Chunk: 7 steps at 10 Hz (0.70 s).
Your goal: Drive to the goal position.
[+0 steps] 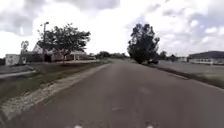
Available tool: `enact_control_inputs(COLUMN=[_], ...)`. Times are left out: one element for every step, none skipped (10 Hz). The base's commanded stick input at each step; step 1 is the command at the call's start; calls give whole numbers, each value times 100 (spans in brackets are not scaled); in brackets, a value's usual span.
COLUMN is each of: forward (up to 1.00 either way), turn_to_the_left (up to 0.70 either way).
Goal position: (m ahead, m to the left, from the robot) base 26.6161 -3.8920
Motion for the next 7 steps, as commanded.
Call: enact_control_inputs(forward=[70,70,70,70,70,70,70], turn_to_the_left=[0,0,0,0,0,0,0])
